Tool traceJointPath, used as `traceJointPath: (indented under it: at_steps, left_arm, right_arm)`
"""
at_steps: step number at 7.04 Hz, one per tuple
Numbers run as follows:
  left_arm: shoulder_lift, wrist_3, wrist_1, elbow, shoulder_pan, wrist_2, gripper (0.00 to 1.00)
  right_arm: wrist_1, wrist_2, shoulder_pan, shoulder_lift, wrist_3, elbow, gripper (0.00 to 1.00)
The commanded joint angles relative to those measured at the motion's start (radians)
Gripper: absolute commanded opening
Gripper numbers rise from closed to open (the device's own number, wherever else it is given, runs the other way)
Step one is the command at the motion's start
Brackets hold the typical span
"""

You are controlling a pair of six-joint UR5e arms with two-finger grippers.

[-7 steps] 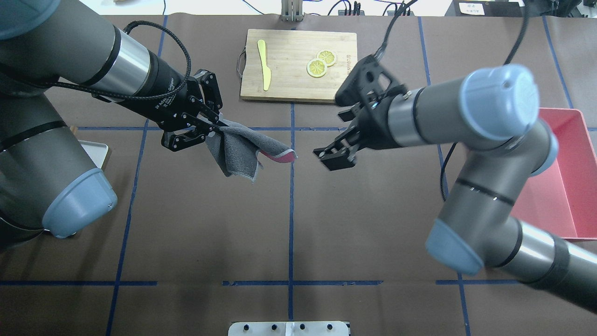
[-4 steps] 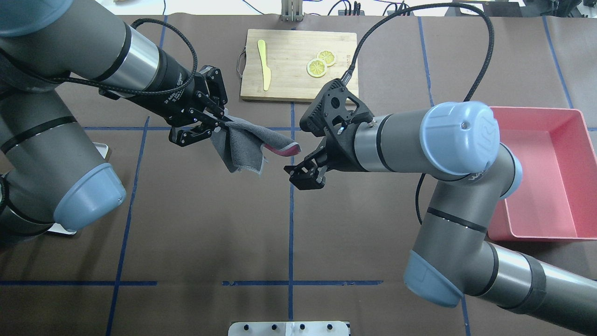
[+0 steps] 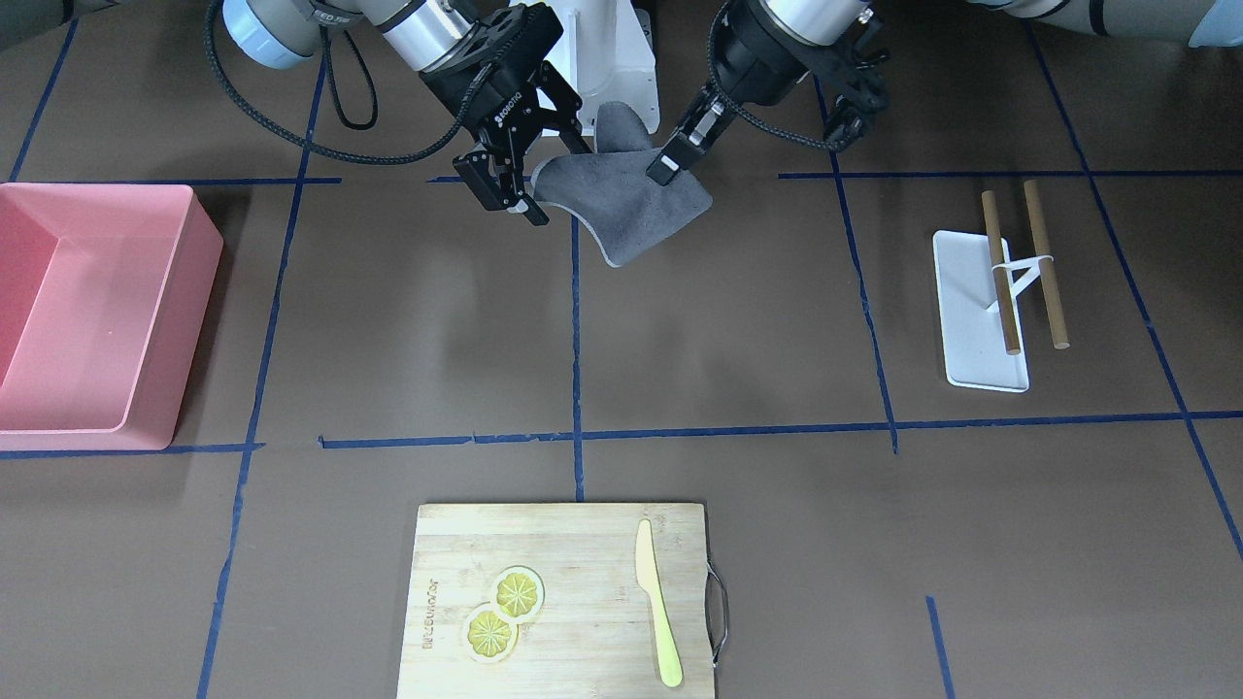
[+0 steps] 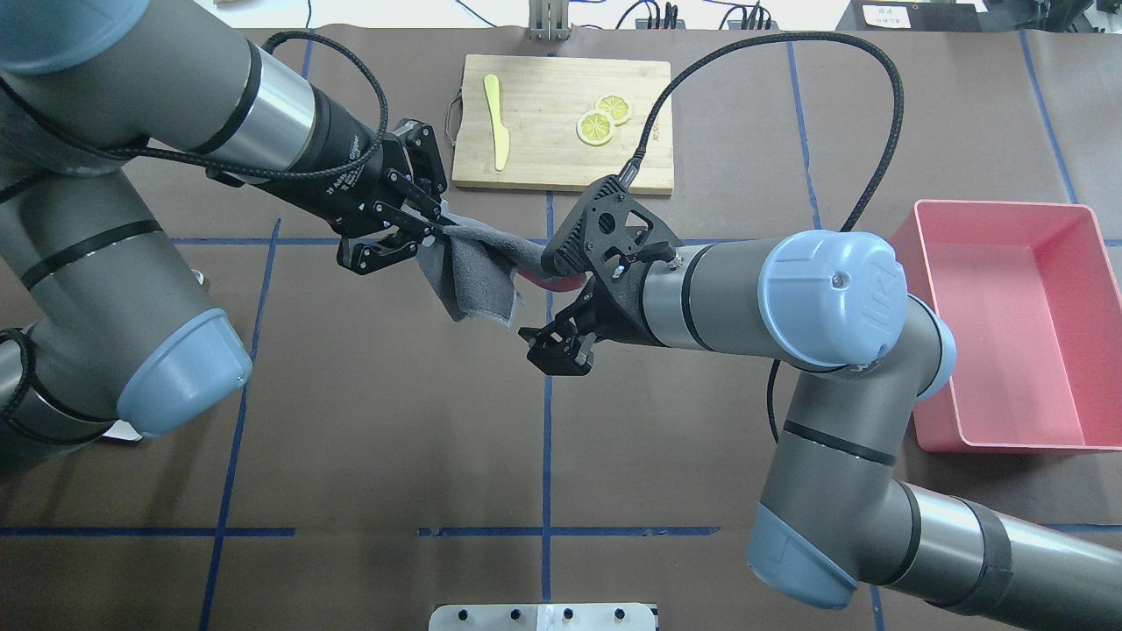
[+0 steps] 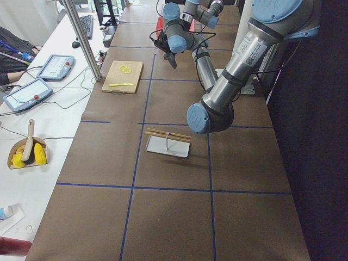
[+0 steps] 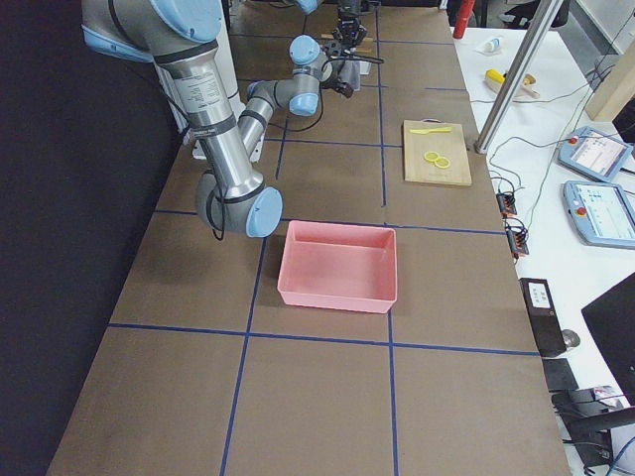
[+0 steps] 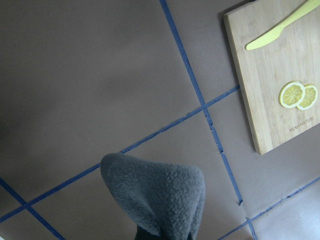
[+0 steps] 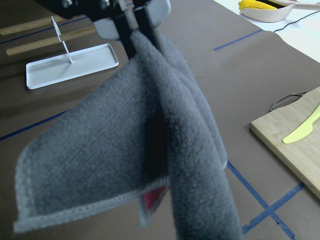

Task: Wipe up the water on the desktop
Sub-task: 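Move the right gripper to the grey cloth held by the left gripper, then grasp the grey cloth with the right gripper while the left gripper releases it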

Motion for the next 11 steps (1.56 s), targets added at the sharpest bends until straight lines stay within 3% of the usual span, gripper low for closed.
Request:
traceJointPath:
  at_steps: [1, 2, 3, 4, 5, 8, 9, 10, 11]
  left_arm:
    - [0.0, -0.001, -0.013, -0.004, 0.025, 0.0, 0.01]
    - [0.001, -0.001, -0.044, 0.002, 0.033, 0.0, 0.02]
    - [0.003, 0.0, -0.047, 0.004, 0.039, 0.0, 0.02]
    - [0.003, 0.0, -0.047, 0.004, 0.039, 0.0, 0.02]
    - [0.004, 0.002, -0.047, 0.004, 0.039, 0.0, 0.02]
    - [0.003, 0.01, -0.05, -0.001, 0.039, 0.0, 0.07]
    - [0.007, 0.034, -0.059, -0.001, 0.039, 0.0, 0.45]
    - [0.015, 0.184, -0.064, -0.007, 0.036, 0.001, 0.99]
    - [0.026, 0.212, -0.064, -0.005, 0.036, 0.001, 1.0]
  right_arm:
    - [0.0, -0.001, -0.001, 0.0, -0.001, -0.001, 0.99]
    - [0.0, 0.0, -0.001, 0.0, -0.001, -0.001, 0.99]
    - [0.003, 0.001, -0.001, 0.0, 0.003, -0.001, 0.81]
    - [0.0, 0.025, 0.002, -0.003, 0.011, 0.008, 0.25]
    - [0.0, 0.059, 0.004, -0.008, 0.002, 0.006, 0.02]
    - [0.001, 0.078, 0.008, -0.011, 0.044, 0.008, 0.0]
    - [-0.005, 0.078, 0.01, -0.011, 0.045, 0.008, 0.0]
    - [-0.027, 0.078, 0.008, -0.013, 0.045, 0.006, 0.0]
    - [-0.088, 0.078, 0.01, -0.006, 0.045, 0.008, 0.0]
